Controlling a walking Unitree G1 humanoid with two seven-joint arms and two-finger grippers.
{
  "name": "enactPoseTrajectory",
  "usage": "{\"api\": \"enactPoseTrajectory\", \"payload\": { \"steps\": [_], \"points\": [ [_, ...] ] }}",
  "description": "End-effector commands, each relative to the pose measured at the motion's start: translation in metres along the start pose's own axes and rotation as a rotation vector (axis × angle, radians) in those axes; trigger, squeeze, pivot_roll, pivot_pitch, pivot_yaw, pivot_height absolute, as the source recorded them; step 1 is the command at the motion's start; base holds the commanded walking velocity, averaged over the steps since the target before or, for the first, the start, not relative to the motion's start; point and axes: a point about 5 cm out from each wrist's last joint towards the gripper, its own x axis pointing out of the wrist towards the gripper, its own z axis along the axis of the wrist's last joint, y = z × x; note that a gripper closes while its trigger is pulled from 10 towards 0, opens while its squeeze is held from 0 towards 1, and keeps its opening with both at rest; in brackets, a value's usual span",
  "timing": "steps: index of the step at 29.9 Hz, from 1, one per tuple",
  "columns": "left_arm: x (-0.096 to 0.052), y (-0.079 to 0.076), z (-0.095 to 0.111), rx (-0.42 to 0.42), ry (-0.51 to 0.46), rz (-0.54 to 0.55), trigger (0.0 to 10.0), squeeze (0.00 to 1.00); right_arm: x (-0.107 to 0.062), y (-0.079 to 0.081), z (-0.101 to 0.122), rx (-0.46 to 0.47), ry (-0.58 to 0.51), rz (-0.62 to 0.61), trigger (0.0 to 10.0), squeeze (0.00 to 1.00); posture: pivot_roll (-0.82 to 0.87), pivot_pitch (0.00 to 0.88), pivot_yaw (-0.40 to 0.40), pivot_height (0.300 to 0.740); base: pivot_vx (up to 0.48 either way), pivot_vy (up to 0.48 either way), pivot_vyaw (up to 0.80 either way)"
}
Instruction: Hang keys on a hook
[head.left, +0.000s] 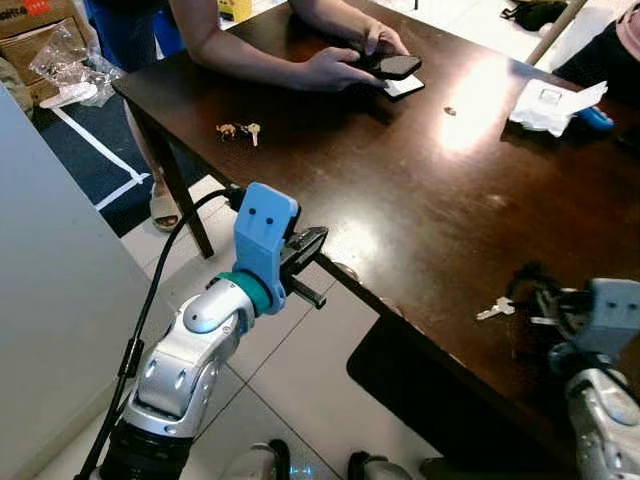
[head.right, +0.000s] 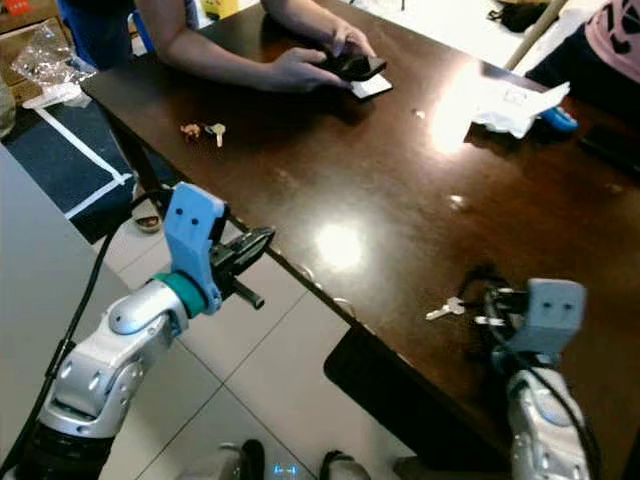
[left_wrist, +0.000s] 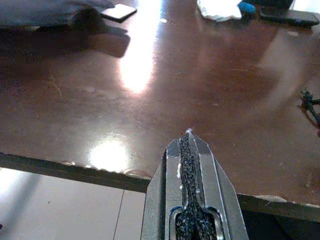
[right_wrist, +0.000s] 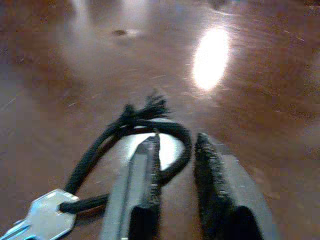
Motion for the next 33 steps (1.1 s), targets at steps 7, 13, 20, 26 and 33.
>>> {"api": "enactPoseTrajectory", "payload": {
  "steps": [7, 13, 20, 26, 33],
  "points": [
    [-0.001, -0.001, -0.006, -0.007, 0.025, -0.001, 10.0, 0.00, -0.017, -0.006, -0.030, 0.053, 0.142, -0.026, 10.0, 1.00, -0.02, 0.145, 0.132, 0.740, 0.000, 0.000, 0.00],
    [-0.001, -0.001, -0.007, -0.007, 0.027, -0.002, 10.0, 0.00, -0.024, 0.004, -0.049, -0.007, 0.273, 0.057, 10.0, 0.00, -0.02, 0.146, 0.130, 0.740, 0.000, 0.000, 0.00],
    [-0.001, -0.002, -0.008, -0.009, 0.026, 0.000, 10.0, 0.00, -0.027, -0.002, -0.048, -0.072, 0.328, 0.071, 8.5, 0.00, -0.03, 0.144, 0.117, 0.740, 0.000, 0.000, 0.00],
    [-0.001, -0.003, -0.009, -0.015, 0.027, -0.002, 10.0, 0.00, -0.033, -0.014, -0.048, -0.108, 0.393, 0.059, 0.0, 0.00, -0.04, 0.142, 0.114, 0.740, 0.000, 0.000, 0.00],
    [0.001, -0.005, -0.010, -0.020, 0.026, -0.011, 10.0, 0.00, -0.043, -0.026, -0.061, -0.150, 0.514, 0.022, 0.0, 0.00, -0.06, 0.141, 0.114, 0.740, 0.000, 0.000, 0.00]
  ]
}}
